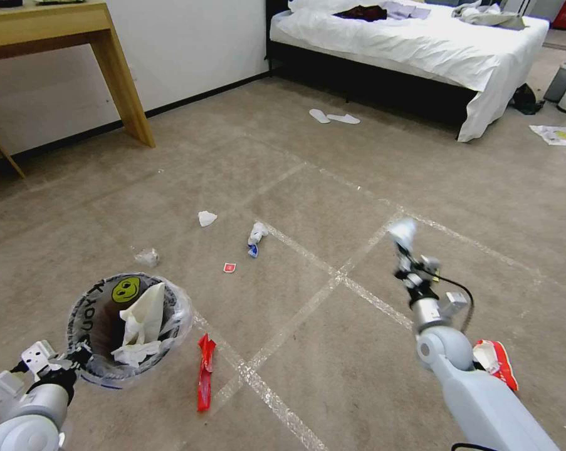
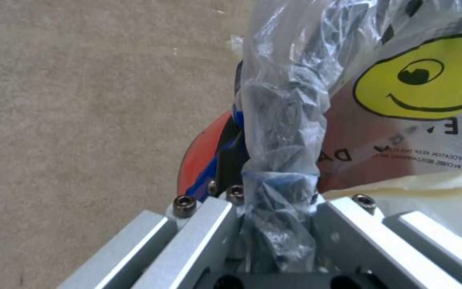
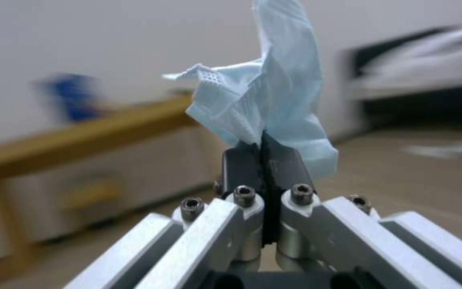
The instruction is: Pick up the trash bin and place the garbage on the floor into it.
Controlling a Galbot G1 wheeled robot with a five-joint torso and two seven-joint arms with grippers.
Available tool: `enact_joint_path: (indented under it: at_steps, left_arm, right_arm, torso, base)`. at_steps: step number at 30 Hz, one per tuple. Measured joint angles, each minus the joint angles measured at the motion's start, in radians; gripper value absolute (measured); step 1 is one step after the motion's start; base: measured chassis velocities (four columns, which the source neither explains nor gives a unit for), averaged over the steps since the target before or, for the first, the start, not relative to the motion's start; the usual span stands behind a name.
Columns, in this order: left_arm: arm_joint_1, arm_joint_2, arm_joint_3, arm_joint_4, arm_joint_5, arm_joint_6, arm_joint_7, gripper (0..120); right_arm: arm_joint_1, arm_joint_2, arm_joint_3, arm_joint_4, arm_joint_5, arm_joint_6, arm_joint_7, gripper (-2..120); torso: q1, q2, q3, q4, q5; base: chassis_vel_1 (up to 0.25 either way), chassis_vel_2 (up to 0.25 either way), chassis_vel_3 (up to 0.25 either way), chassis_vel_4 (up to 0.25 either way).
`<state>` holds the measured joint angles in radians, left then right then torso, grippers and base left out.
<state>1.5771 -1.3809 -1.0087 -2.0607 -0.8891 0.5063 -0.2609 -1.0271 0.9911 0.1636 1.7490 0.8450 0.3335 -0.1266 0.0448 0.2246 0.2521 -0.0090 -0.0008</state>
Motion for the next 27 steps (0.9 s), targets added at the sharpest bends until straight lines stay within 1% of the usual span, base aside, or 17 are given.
enact_joint_path:
  at_steps: [2,3,4,6,7,9,11,13,14,16,17,18,21,24,25,26,27]
  left_arm:
    - [-0.005,0.005,0.009,-0.013,-0.006,0.012,-0.009,0]
    - [-0.006,0.007,0.012,-0.019,-0.013,0.017,-0.014,0]
    - [-0.006,0.007,0.012,-0.019,-0.013,0.017,-0.014,0]
    - [-0.006,0.012,0.018,-0.032,-0.025,0.027,-0.019,0]
    - [-0.006,0.012,0.018,-0.032,-0.025,0.027,-0.019,0]
    - [-0.003,0.019,0.023,-0.044,-0.038,0.036,-0.025,0]
    - [-0.002,0.024,0.027,-0.053,-0.051,0.044,-0.029,0]
    - [-0.001,0.038,0.035,-0.078,-0.095,0.064,-0.045,0]
    - [-0.001,0.038,0.035,-0.078,-0.095,0.064,-0.045,0]
    - [-0.001,0.057,0.046,-0.105,-0.128,0.083,-0.057,0]
    - [-0.001,0.057,0.046,-0.105,-0.128,0.083,-0.057,0]
    - [-0.003,0.068,0.052,-0.116,-0.135,0.089,-0.060,0]
    - [-0.004,0.074,0.055,-0.120,-0.138,0.093,-0.062,0]
    - [-0.010,0.095,0.068,-0.124,-0.143,0.101,-0.066,0]
    - [-0.010,0.095,0.068,-0.124,-0.143,0.101,-0.066,0]
    - [-0.011,0.099,0.071,-0.124,-0.144,0.103,-0.066,0]
    - [-0.011,0.099,0.071,-0.124,-0.144,0.103,-0.066,0]
  right_arm:
    - [0.057,-0.055,-0.153,0.142,0.062,-0.006,-0.025,0]
    - [0.077,-0.069,-0.199,0.178,0.082,-0.017,-0.025,0]
    - [0.077,-0.069,-0.199,0.178,0.082,-0.017,-0.025,0]
    - [0.149,-0.094,-0.324,0.256,0.117,-0.051,0.006,0]
    - [0.149,-0.094,-0.324,0.256,0.117,-0.051,0.006,0]
    - [0.216,-0.101,-0.406,0.287,0.135,-0.077,0.038,0]
    - [0.240,-0.101,-0.431,0.297,0.142,-0.092,0.057,0]
    - [0.302,-0.099,-0.481,0.327,0.164,-0.137,0.112,0]
    - [0.302,-0.099,-0.481,0.327,0.164,-0.137,0.112,0]
    - [0.357,-0.097,-0.526,0.375,0.206,-0.195,0.181,0]
    - [0.357,-0.097,-0.526,0.375,0.206,-0.195,0.181,0]
    - [0.380,-0.096,-0.555,0.405,0.227,-0.238,0.226,0]
    - [0.395,-0.096,-0.574,0.421,0.239,-0.265,0.254,0]
    - [0.467,-0.081,-0.699,0.457,0.293,-0.360,0.361,0]
    - [0.467,-0.081,-0.699,0.457,0.293,-0.360,0.361,0]
    - [0.495,-0.069,-0.742,0.460,0.316,-0.386,0.397,0]
    - [0.495,-0.069,-0.742,0.460,0.316,-0.386,0.397,0]
  torso:
    - [0.000,0.000,0.000,-0.0002,0.0005]
    - [0.000,0.000,0.000,-0.0003,0.0005]
    - [0.000,0.000,0.000,-0.0003,0.0005]
    - [0.000,0.000,0.000,-0.0004,0.0005]
    - [0.000,0.000,0.000,-0.0004,0.0005]
    - [0.000,0.000,0.000,0.0000,0.0007]
    - [0.000,0.000,0.000,-0.0001,0.0006]
    - [0.000,0.000,0.000,-0.0003,0.0007]
    - [0.000,0.000,0.000,-0.0003,0.0007]
    - [0.000,0.000,0.000,-0.0002,0.0006]
    - [0.000,0.000,0.000,-0.0002,0.0006]
    - [0.000,0.000,0.000,-0.0003,0.0007]
    - [0.000,0.000,0.000,-0.0003,0.0007]
    - [0.000,0.000,0.000,-0.0004,0.0006]
    - [0.000,0.000,0.000,-0.0004,0.0006]
    - [0.000,0.000,0.000,-0.0002,0.0006]
    - [0.000,0.000,0.000,-0.0002,0.0006]
  base:
    - [0.000,0.000,0.000,0.000]
    - [0.000,0.000,0.000,0.000]
    - [0.000,0.000,0.000,0.000]
    - [0.000,0.000,0.000,0.000]
    - [0.000,0.000,0.000,0.000]
    - [0.000,0.000,0.000,0.000]
    - [0.000,0.000,0.000,0.000]
    - [0.000,0.000,0.000,0.000]
    - [0.000,0.000,0.000,0.000]
    - [0.000,0.000,0.000,0.000]
    - [0.000,0.000,0.000,0.000]
    - [0.000,0.000,0.000,0.000]
    - [0.000,0.000,0.000,0.000]
    - [0.000,0.000,0.000,0.000]
    - [0.000,0.000,0.000,0.000]
    - [0.000,0.000,0.000,0.000]
    - [0.000,0.000,0.000,0.000]
